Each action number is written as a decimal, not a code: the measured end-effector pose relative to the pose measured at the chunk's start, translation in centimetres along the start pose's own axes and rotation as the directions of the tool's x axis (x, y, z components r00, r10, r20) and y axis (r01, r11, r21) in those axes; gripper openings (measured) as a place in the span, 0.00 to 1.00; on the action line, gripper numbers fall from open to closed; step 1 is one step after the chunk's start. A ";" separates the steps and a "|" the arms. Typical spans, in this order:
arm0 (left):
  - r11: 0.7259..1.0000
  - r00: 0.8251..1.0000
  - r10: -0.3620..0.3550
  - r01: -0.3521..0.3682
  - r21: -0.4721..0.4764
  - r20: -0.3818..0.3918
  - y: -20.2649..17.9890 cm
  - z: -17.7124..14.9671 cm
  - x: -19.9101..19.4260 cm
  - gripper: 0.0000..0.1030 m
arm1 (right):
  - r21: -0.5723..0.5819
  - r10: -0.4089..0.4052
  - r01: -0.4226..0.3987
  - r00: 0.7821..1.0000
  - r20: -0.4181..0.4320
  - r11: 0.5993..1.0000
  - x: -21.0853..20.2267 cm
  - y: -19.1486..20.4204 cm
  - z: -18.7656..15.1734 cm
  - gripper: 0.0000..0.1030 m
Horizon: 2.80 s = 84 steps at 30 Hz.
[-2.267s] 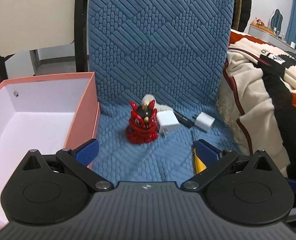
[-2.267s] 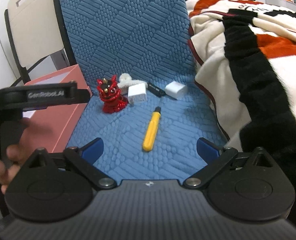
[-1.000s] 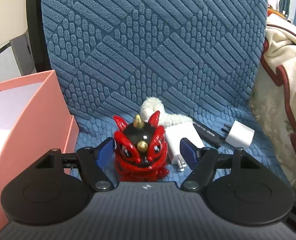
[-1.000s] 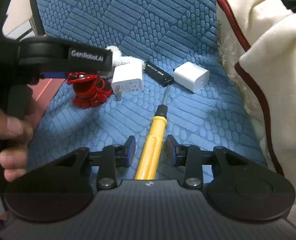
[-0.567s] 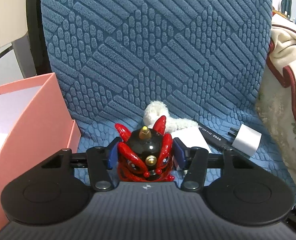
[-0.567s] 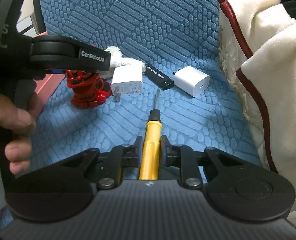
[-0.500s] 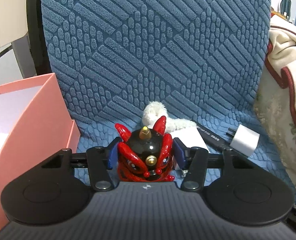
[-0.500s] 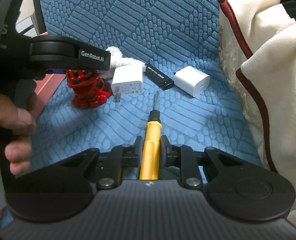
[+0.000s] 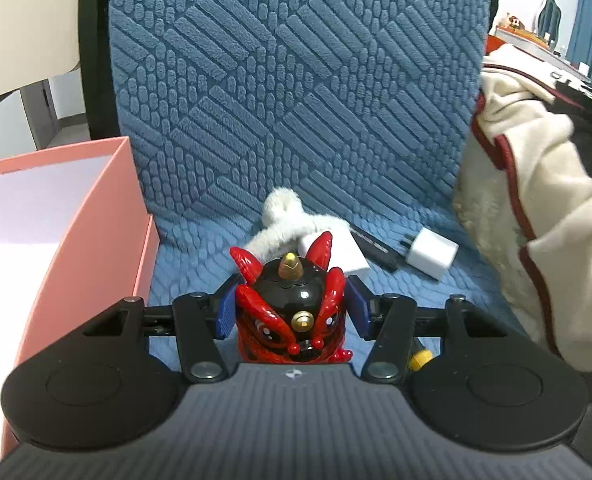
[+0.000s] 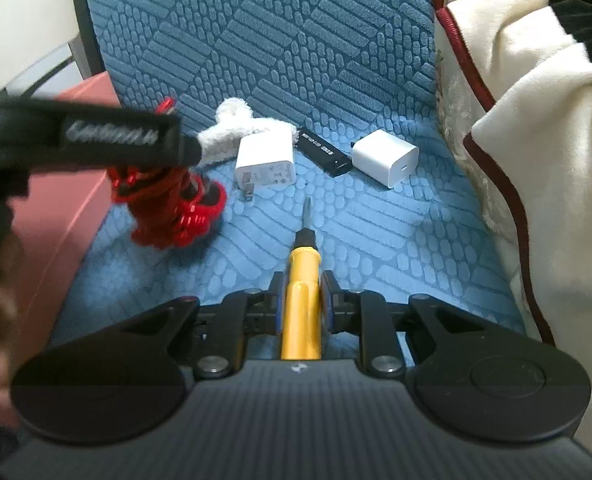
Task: Organize rigid objects
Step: 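Close the left tool on the red figurine while the right tool grasps the yellow screwdriver, then carry the red figurine and yellow screwdriver with both tools over the pink box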
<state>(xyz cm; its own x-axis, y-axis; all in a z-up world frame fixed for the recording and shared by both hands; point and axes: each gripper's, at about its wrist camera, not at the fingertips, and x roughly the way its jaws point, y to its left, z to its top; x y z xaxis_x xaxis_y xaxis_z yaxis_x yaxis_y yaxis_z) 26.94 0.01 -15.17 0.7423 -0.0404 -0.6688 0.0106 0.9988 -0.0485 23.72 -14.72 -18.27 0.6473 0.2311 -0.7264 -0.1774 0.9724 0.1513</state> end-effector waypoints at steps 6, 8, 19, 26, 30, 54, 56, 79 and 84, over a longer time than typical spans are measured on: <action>1.000 1.000 -0.012 0.011 -0.025 -0.020 0.2 -1.6 -2.6 0.59 | 0.037 0.015 -0.015 1.000 -0.020 0.999 -1.5 -0.3 -0.1 0.22; 1.000 1.000 -0.003 0.002 -0.021 -0.026 0.2 -1.8 -3.0 0.59 | 0.068 0.022 -0.019 0.999 -0.040 0.997 -1.9 -0.4 -0.3 0.22; 0.998 0.999 -0.002 0.000 -0.061 -0.041 0.8 -3.8 -6.1 0.59 | 0.081 0.071 -0.065 0.995 -0.065 0.995 -4.6 0.3 -1.1 0.22; 0.999 1.000 0.009 -0.010 -0.031 -0.029 0.8 -4.4 -8.4 0.59 | 0.043 0.068 -0.065 0.995 -0.075 0.997 -5.8 0.8 -1.4 0.22; 0.999 1.000 0.003 -0.004 -0.045 -0.026 1.0 -4.8 -9.1 0.59 | 0.029 0.077 -0.075 0.994 -0.079 0.997 -6.5 1.1 -1.5 0.22; 0.991 0.996 -0.089 0.089 -0.098 0.000 3.2 0.1 -12.6 0.59 | -0.007 0.075 -0.075 0.997 -0.034 0.997 -10.2 2.9 2.9 0.21; 0.990 0.996 -0.086 0.085 -0.112 0.002 4.0 0.7 -12.9 0.59 | -0.027 0.073 -0.074 0.997 -0.018 0.997 -10.5 3.5 3.6 0.21; 0.989 0.994 0.051 -0.037 -0.146 0.095 15.4 7.8 -19.1 0.59 | -0.218 0.247 -0.220 0.963 0.103 0.951 -14.5 16.7 14.4 0.21; 0.981 0.990 0.097 -0.078 -0.180 0.098 19.4 7.6 -20.0 0.59 | -0.253 0.298 -0.268 0.951 0.087 0.929 -13.9 21.0 14.8 0.21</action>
<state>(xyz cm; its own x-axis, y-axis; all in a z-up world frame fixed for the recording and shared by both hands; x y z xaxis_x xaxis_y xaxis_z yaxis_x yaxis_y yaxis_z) 17.44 20.41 2.92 0.8021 0.0600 -0.5942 -0.1683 0.9773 -0.1284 21.95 2.98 4.95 0.6267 0.5121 -0.5874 -0.5262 0.8341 0.1657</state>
